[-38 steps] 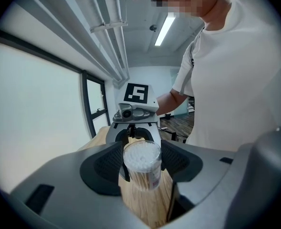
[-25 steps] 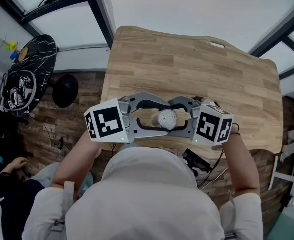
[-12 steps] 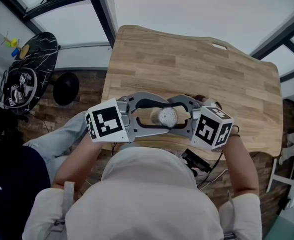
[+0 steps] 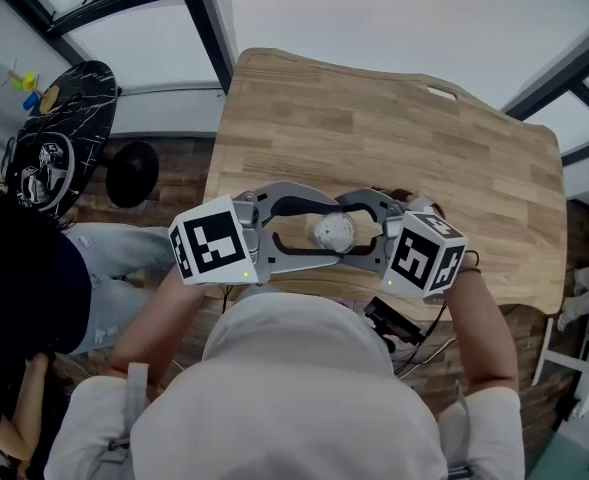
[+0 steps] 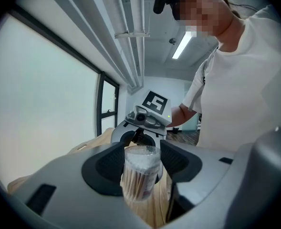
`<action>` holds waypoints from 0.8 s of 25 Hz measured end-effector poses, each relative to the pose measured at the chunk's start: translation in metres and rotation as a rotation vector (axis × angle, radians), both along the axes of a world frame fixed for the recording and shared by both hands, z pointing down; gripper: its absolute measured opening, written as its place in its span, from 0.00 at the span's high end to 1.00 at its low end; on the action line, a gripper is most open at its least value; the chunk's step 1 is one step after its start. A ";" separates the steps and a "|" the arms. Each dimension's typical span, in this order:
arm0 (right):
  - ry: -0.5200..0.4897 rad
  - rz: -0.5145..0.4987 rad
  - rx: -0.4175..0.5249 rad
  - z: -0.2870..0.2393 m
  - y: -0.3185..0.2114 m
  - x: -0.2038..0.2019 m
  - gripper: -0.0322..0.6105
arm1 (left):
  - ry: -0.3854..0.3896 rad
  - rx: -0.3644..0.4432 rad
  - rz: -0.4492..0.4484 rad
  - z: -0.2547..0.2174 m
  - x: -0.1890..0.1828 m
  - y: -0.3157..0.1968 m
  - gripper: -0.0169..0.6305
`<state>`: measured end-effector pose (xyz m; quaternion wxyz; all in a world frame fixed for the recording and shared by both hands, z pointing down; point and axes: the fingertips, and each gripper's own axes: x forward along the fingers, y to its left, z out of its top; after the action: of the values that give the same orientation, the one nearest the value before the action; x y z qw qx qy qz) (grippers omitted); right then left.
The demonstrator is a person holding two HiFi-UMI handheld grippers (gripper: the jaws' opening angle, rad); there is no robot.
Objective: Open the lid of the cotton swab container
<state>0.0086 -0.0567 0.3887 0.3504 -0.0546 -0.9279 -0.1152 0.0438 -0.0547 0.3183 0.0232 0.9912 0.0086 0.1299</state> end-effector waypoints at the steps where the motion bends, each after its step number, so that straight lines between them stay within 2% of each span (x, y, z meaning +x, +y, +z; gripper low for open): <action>1: 0.001 0.000 -0.005 0.000 0.000 0.000 0.56 | 0.000 0.005 -0.002 0.000 0.000 0.000 0.60; 11: 0.004 0.010 -0.032 -0.001 0.000 0.000 0.56 | 0.008 0.025 -0.009 -0.003 -0.002 -0.001 0.60; 14: 0.017 0.016 -0.034 0.003 0.000 0.001 0.56 | 0.032 0.035 -0.022 -0.009 -0.003 -0.003 0.60; 17: 0.033 0.015 -0.042 0.009 0.001 0.004 0.56 | 0.070 0.043 -0.045 -0.020 -0.003 -0.007 0.66; 20: 0.039 0.015 -0.062 0.014 0.004 0.005 0.56 | 0.063 0.071 -0.048 -0.024 -0.003 -0.010 0.68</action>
<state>0.0136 -0.0531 0.4026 0.3673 -0.0607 -0.9245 -0.0824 0.0405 -0.0647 0.2944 -0.0090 0.9949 -0.0191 0.0983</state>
